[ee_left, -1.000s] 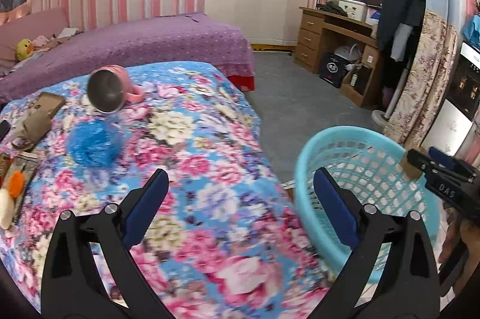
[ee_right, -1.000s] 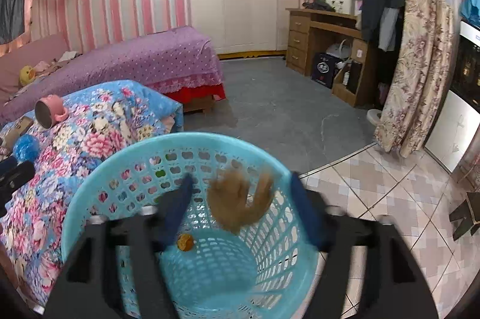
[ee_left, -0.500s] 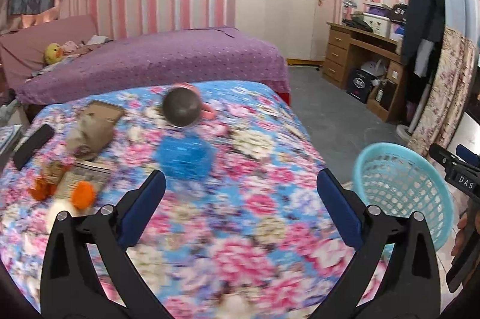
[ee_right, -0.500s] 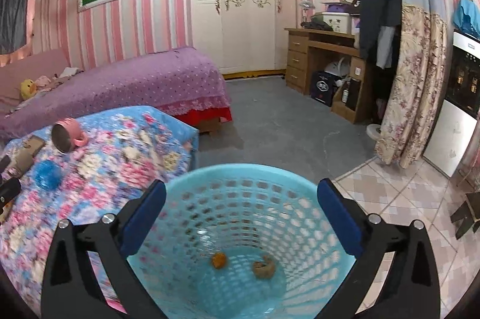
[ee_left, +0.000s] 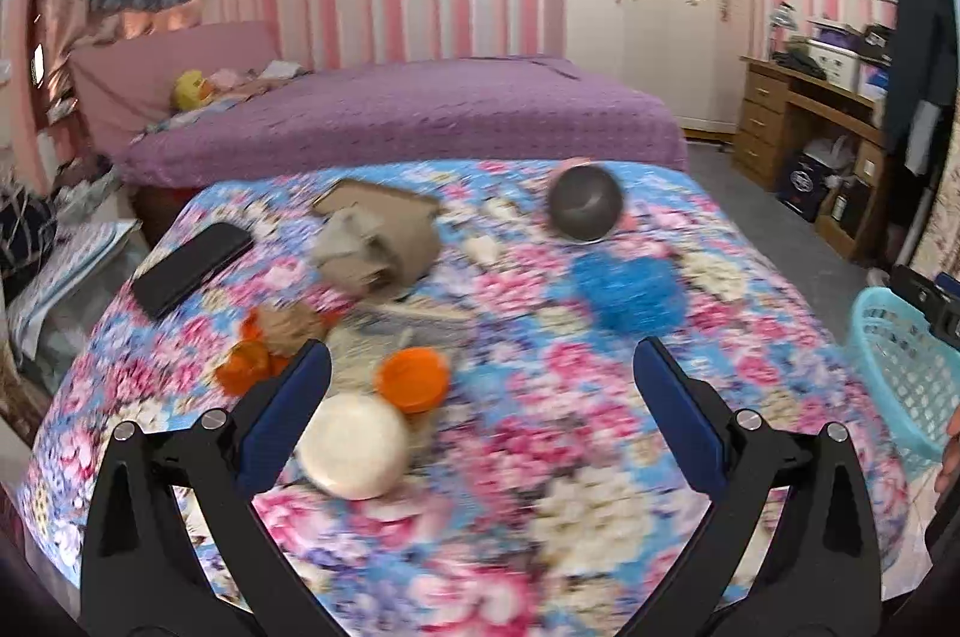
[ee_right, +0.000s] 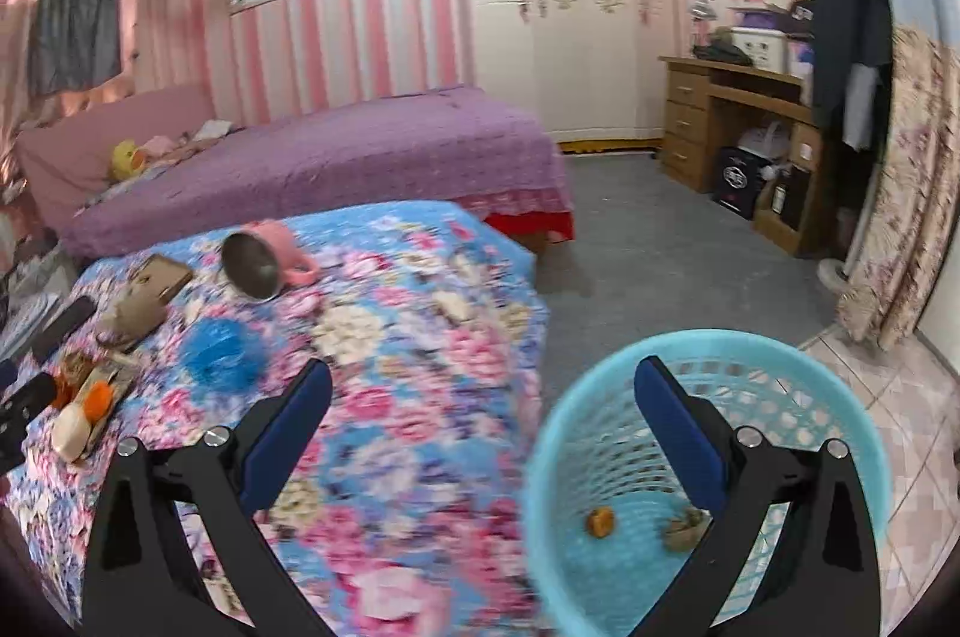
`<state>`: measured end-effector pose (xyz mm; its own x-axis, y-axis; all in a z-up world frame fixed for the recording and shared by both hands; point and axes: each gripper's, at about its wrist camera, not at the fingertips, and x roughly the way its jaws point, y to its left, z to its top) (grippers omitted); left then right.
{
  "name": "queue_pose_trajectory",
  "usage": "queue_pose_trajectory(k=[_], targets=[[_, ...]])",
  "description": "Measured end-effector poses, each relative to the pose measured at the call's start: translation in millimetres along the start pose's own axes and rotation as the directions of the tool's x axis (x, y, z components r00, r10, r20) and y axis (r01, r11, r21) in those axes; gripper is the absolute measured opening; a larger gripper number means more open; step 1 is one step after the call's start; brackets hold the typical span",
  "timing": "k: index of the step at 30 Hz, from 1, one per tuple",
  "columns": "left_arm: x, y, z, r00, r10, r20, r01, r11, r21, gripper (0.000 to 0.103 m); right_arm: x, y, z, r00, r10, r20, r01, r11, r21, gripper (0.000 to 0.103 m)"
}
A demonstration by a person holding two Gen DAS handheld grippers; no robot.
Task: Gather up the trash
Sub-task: 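Move the left tool back to the bed and grasp the white round lid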
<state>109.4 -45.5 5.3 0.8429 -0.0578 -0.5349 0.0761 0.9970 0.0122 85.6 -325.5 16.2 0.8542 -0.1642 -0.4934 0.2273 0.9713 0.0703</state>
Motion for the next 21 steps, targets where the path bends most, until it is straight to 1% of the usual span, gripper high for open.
queue_pose_trajectory(k=[1,4,7,11,14,19,20,21], targets=[[5.3,10.8,-3.3,1.0,0.004,-0.016,-0.004,1.0,-0.017,0.098,0.6,6.7,-1.2,1.0,0.004,0.0,-0.004,1.0,-0.016,0.098],[13.7,30.2,-12.7,0.999,0.02,-0.041,-0.021,1.0,-0.02,0.098,5.2,31.0,-6.3,1.0,0.007,0.004,-0.007,0.997,-0.077,0.099],[19.7,44.1,-20.8,0.996,0.044,-0.072,-0.046,0.999,-0.017,0.098,11.0,40.8,-9.4,1.0,0.02,-0.004,-0.02,0.996,-0.085,0.099],[33.8,62.0,-28.5,0.991,0.029,-0.129,-0.036,0.998,-0.056,0.098,20.8,46.3,-7.8,1.0,0.023,-0.017,-0.024,0.997,-0.071,0.099],[46.5,69.8,-34.3,0.985,0.027,-0.171,-0.038,0.997,-0.061,0.098,30.6,49.9,-6.1,0.999,0.022,-0.028,-0.023,0.997,-0.067,0.099],[62.7,76.1,-38.5,0.974,-0.022,-0.227,0.002,0.996,-0.09,0.097,42.5,60.0,-7.8,0.998,0.033,-0.051,-0.038,0.996,-0.085,0.098],[65.0,77.2,-39.0,0.972,-0.03,-0.234,0.007,0.995,-0.099,0.095,43.6,62.5,-8.1,0.998,0.034,-0.052,-0.039,0.995,-0.09,0.098],[66.5,78.0,-39.5,0.97,-0.041,-0.239,0.016,0.994,-0.106,0.089,44.3,65.0,-8.7,0.998,0.037,-0.054,-0.042,0.995,-0.094,0.098]])
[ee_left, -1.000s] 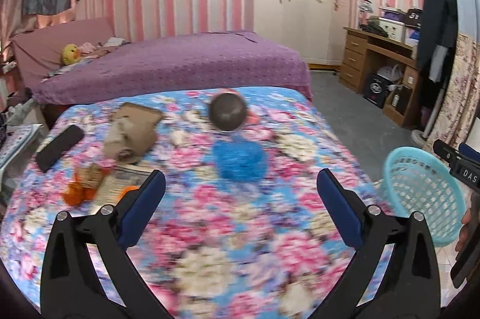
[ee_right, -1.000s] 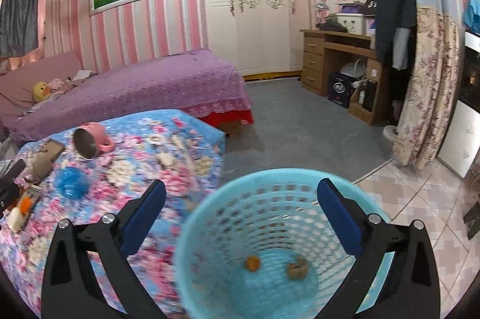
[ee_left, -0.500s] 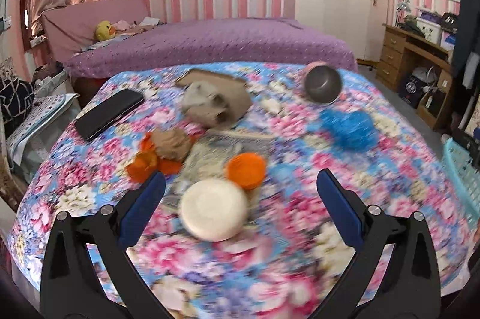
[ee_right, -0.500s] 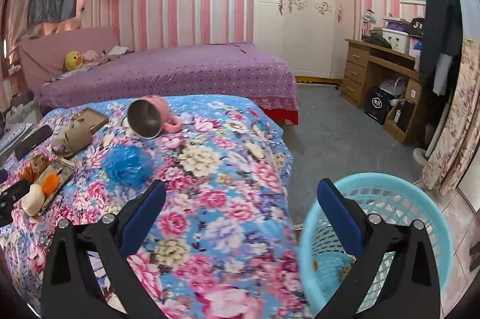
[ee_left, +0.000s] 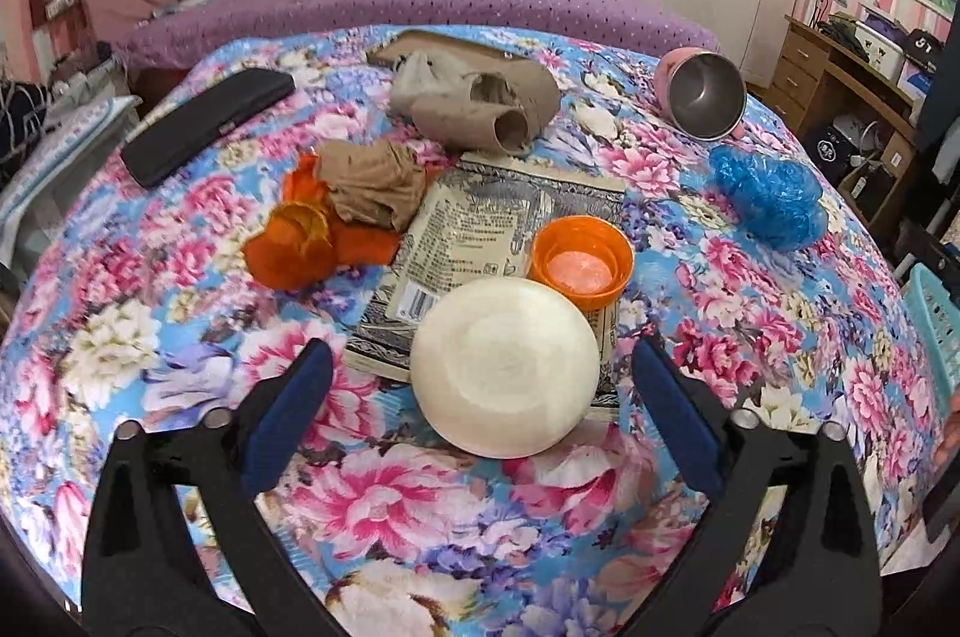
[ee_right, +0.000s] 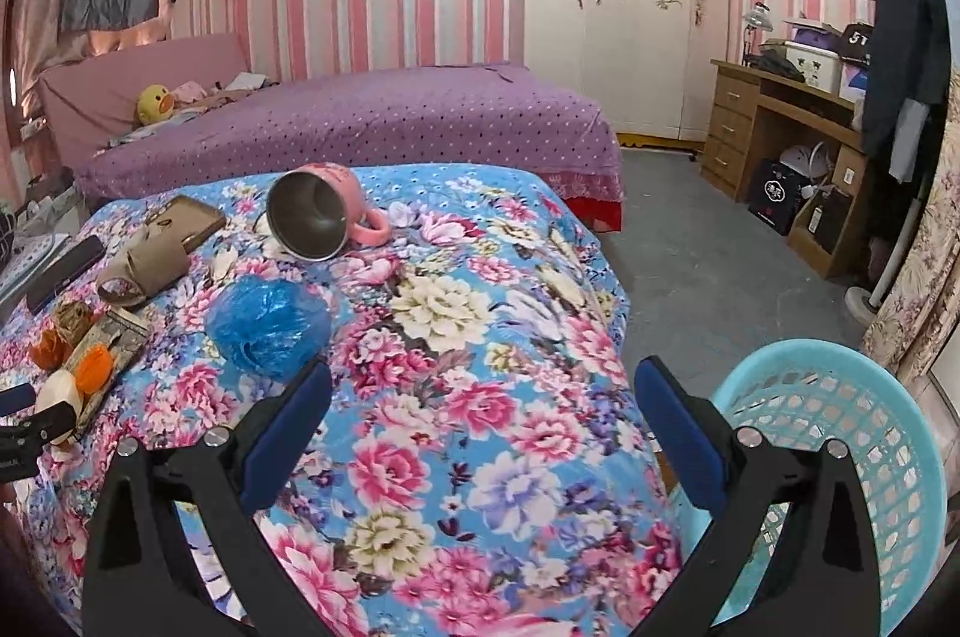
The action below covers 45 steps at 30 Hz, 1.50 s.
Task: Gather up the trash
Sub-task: 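Move the left tool back to the bed and grasp the white round lid, then grasp the blue plastic bag with the right tool while the left tool holds the lid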
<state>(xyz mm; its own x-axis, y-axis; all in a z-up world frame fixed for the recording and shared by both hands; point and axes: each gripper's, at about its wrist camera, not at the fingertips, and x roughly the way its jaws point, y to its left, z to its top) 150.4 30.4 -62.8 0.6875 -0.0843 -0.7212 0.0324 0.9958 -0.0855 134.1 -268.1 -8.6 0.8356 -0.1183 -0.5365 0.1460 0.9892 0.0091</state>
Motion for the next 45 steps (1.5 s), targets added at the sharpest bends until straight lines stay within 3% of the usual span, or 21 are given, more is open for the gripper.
queue_pose_trajectory(k=[6,14,19,27,33,36,45], targets=[[1.3,-0.8,-0.4,0.999,-0.045,-0.014,0.045,0.999,-0.006,0.061,3.7,12.6,-0.7,1.0,0.015,-0.006,-0.015,1.0,-0.018,0.098],[-19.5,8.6,6.7,0.998,-0.038,0.049,0.039,0.999,-0.028,0.061,7.7,34.0,-2.5,0.999,0.042,-0.019,-0.044,0.997,-0.06,0.098],[-31.3,18.0,23.6,0.989,0.065,0.134,-0.062,0.998,-0.029,0.061,12.1,49.0,-3.3,0.997,0.075,-0.037,-0.077,0.994,-0.082,0.098],[-34.5,44.4,39.1,0.964,0.188,0.185,-0.168,0.978,-0.122,0.061,29.4,83.0,6.1,0.99,0.129,-0.058,-0.135,0.982,-0.13,0.098],[-30.7,50.9,42.8,0.971,0.174,0.167,-0.147,0.976,-0.16,0.061,50.4,102.3,12.5,0.987,0.135,-0.091,-0.147,0.979,-0.143,0.097],[-29.6,47.9,41.3,0.971,0.171,0.167,-0.146,0.977,-0.154,0.061,58.1,106.4,13.4,0.985,0.135,-0.11,-0.151,0.977,-0.151,0.089],[-27.1,40.4,39.2,0.974,0.158,0.161,-0.136,0.981,-0.14,0.061,64.0,114.8,8.0,0.971,0.181,-0.154,-0.207,0.963,-0.175,0.044]])
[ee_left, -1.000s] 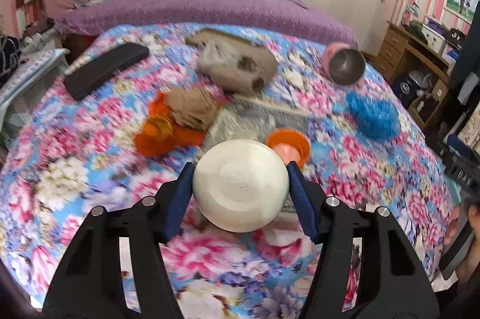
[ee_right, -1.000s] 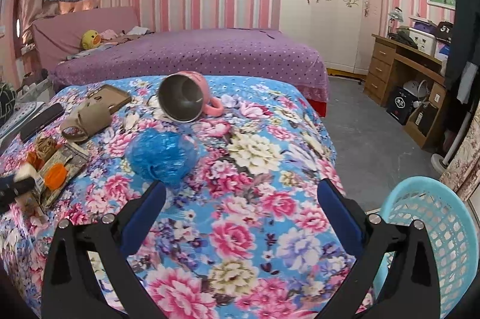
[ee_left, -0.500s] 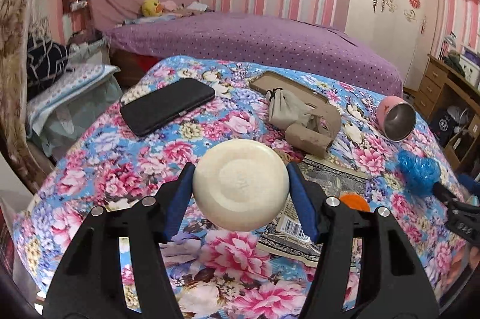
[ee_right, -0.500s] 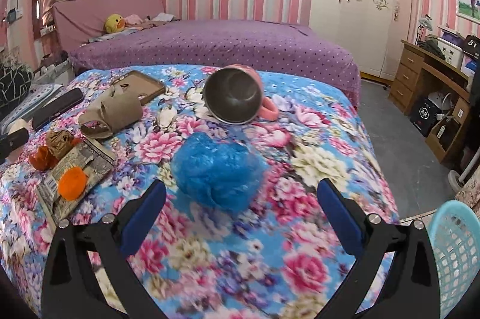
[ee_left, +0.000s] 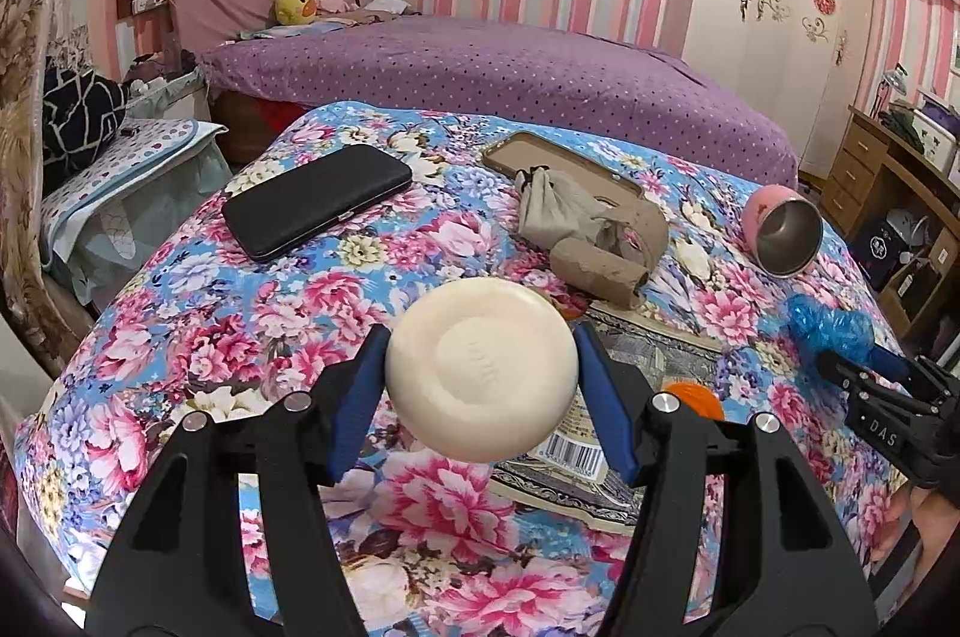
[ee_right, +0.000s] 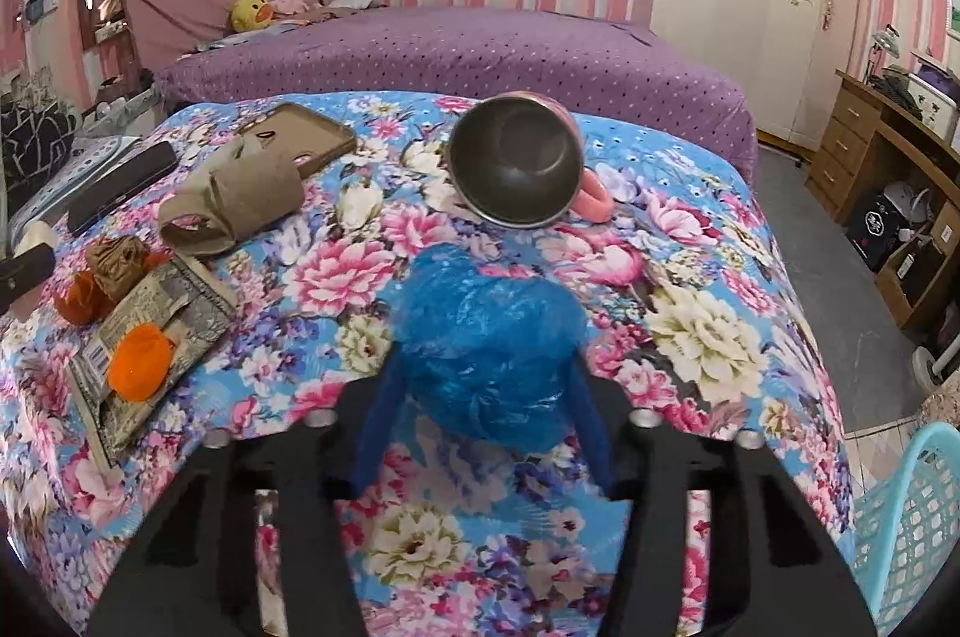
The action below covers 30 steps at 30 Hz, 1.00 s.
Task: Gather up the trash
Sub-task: 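Grasp the blue plastic bag with the right tool while the left tool holds the lid, then carry the lid and blue bag to the basket and release both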
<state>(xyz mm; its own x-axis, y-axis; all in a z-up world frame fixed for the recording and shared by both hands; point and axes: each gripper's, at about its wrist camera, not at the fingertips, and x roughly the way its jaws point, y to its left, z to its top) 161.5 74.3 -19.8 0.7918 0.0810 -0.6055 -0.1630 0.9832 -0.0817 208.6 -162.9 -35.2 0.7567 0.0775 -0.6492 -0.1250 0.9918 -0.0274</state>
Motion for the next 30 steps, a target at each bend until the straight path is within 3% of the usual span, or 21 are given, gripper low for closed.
queue_pose_trajectory(k=[4,16,30], targets=[[-2.3,-2.1,-2.4,1.0,-0.005,-0.001,0.005,1.0,0.008,0.061,-10.4,1.1,-2.1,0.999,0.012,0.032,-0.011,1.0,-0.018,0.04],[-12.0,-9.9,-3.9,1.0,-0.02,0.017,0.02,1.0,0.007,0.061,-56.1,-19.4,-18.3,0.993,-0.019,0.117,0.023,0.999,-0.026,0.039],[-27.2,-41.0,-9.7,0.998,-0.043,0.04,0.04,0.997,0.063,0.061,-79.2,-37.1,-29.7,0.989,-0.03,0.147,0.038,0.998,-0.046,0.039]])
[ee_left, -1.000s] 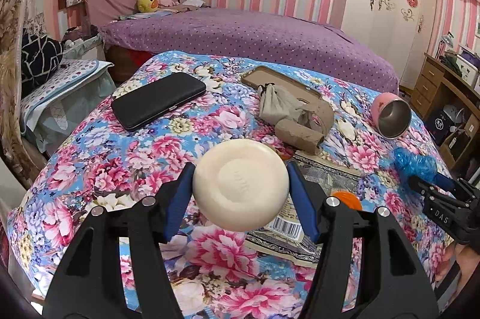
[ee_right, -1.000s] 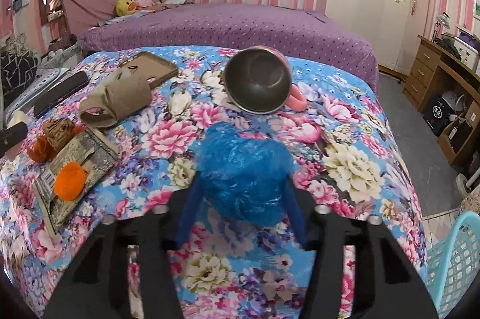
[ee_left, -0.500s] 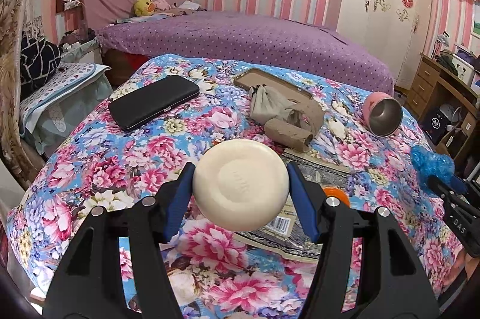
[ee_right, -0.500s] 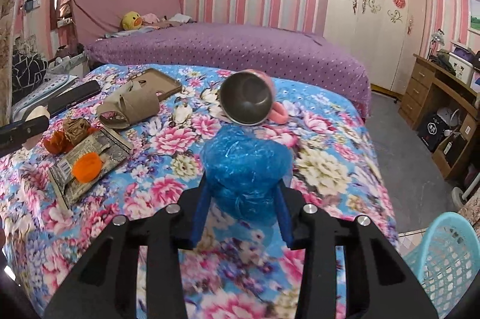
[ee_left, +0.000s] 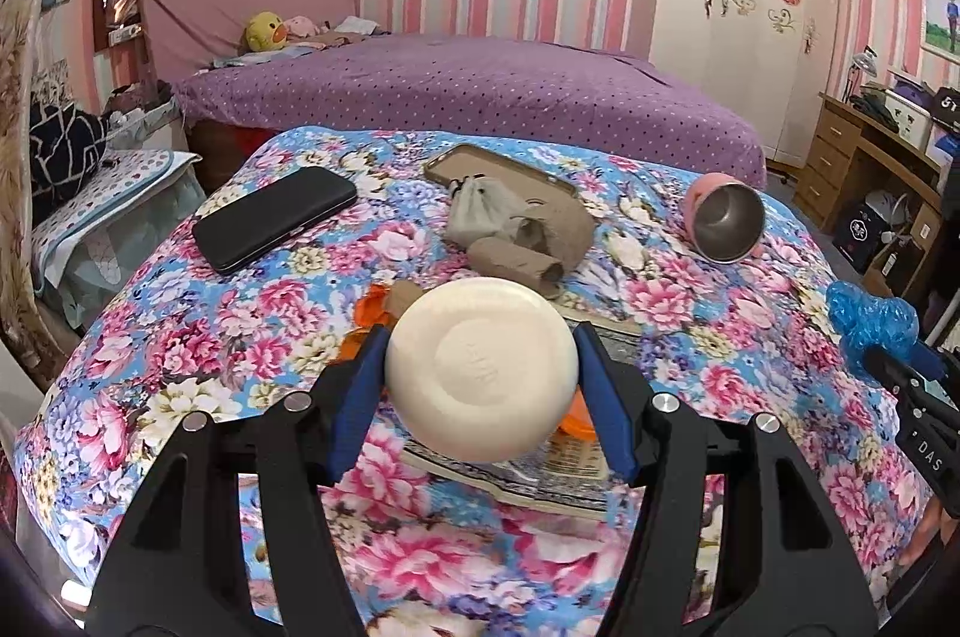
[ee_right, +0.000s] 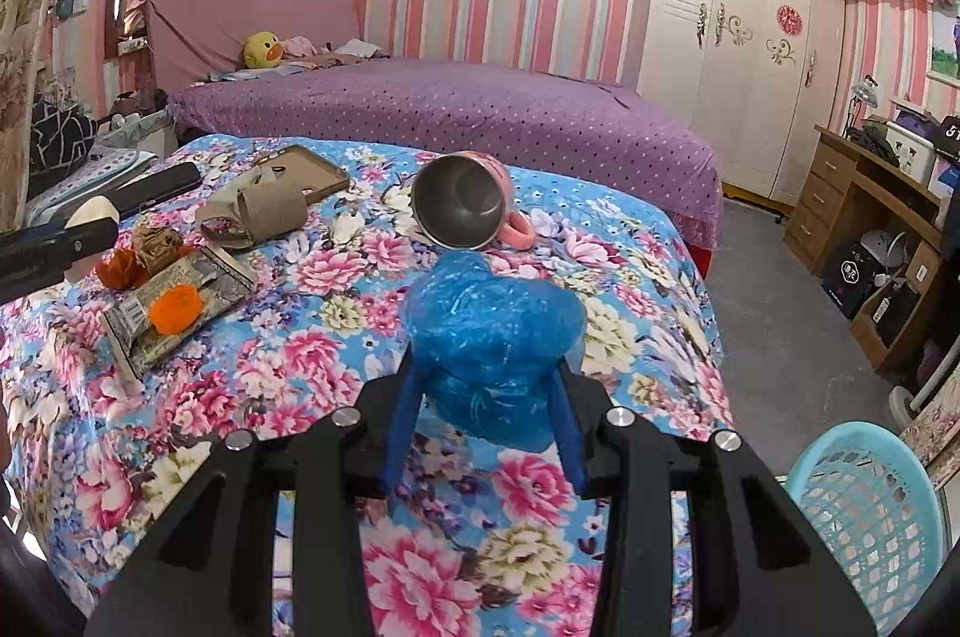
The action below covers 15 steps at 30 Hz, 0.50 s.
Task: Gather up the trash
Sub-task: 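Carry the lid and blue bag to the basket and release both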
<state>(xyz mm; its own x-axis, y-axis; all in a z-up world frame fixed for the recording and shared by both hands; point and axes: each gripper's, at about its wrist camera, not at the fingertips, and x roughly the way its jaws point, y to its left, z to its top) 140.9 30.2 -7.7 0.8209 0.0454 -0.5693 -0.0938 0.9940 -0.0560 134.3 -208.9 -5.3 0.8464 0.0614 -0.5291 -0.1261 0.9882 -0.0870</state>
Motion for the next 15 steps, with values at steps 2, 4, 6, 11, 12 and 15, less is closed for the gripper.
queue_pose_trajectory(k=[2,4,6,11,12,15], targets=[[-1.5,-6.6,-1.3,1.0,-0.002,0.003,0.002,1.0,0.011,0.061,-2.2,-3.1,-0.9,1.0,-0.001,0.003,0.001,1.0,0.002,0.039],[-2.6,-12.8,-3.2,1.0,-0.01,0.002,0.009,1.0,0.017,0.061,-5.6,-6.8,-1.7,1.0,-0.003,0.007,0.003,1.0,0.002,0.039],[-2.4,-16.7,-4.5,1.0,-0.013,-0.001,0.013,1.0,0.019,0.061,-9.3,-11.4,-2.8,1.0,-0.005,0.011,0.005,1.0,0.004,0.039],[-5.7,-33.0,-12.5,0.999,-0.031,-0.009,0.031,0.999,0.031,0.061,-23.3,-31.5,-8.4,1.0,-0.021,0.02,0.021,1.0,0.013,0.039],[-6.7,-36.6,-14.0,0.999,-0.032,-0.009,0.032,0.999,0.037,0.061,-25.3,-35.0,-9.5,0.999,-0.025,0.021,0.024,1.0,0.016,0.039],[-11.0,-49.6,-19.9,0.999,-0.038,-0.013,0.038,0.998,0.047,0.061,-35.7,-54.8,-15.1,0.999,-0.047,0.026,0.046,0.998,0.033,0.039]])
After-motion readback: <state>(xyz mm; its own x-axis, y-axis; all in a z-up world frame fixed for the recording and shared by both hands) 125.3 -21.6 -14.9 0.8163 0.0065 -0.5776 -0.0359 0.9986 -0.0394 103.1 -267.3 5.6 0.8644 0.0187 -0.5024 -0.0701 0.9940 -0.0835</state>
